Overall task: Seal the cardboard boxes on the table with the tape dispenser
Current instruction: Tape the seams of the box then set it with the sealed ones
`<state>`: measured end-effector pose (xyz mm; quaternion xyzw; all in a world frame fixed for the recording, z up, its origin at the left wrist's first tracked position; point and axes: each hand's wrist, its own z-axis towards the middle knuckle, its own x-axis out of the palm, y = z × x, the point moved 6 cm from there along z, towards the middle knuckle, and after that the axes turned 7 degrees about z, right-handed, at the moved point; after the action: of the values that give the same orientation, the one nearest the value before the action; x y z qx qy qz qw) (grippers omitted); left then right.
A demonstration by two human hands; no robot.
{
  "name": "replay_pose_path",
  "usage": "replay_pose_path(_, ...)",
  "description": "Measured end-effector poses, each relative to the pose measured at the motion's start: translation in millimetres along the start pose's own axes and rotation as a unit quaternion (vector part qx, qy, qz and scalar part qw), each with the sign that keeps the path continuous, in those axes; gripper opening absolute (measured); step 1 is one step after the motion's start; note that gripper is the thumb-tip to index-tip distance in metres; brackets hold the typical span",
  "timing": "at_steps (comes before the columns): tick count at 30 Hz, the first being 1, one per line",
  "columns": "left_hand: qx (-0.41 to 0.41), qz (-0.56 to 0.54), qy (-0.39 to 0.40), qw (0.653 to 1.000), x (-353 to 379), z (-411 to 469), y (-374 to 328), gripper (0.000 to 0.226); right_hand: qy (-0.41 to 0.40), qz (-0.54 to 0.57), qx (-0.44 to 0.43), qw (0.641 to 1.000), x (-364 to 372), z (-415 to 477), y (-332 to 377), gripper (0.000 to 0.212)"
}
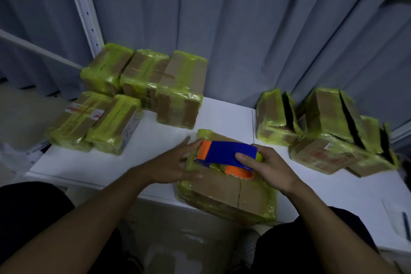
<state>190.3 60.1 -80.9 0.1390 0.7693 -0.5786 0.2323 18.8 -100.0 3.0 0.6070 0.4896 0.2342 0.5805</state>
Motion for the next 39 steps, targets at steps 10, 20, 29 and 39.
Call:
replay_pose_path(10, -0.029, 0.191, -0.018, 0.981, -12, 19, -5, 0.093, -0.036, 0.006, -0.012, 0.999, -6, 4, -11, 0.044)
replay_pose_path(20, -0.044, 0.25, -0.022, 0.967, -15, 17, -7, 0.083, -0.074, -0.031, -0.011, 0.997, -26, -2, -6, 0.041)
replay_pose_path(29, -0.034, 0.254, -0.035, 0.966, -14, 14, -8, 0.077, -0.092, -0.14, -0.008, 0.986, -38, -20, -3, 0.032)
replay_pose_path(39, -0.075, 0.322, -0.044, 0.943, -45, -17, 18, 0.065, -0.084, -0.186, -0.02, 0.979, 5, 10, 22, 0.036)
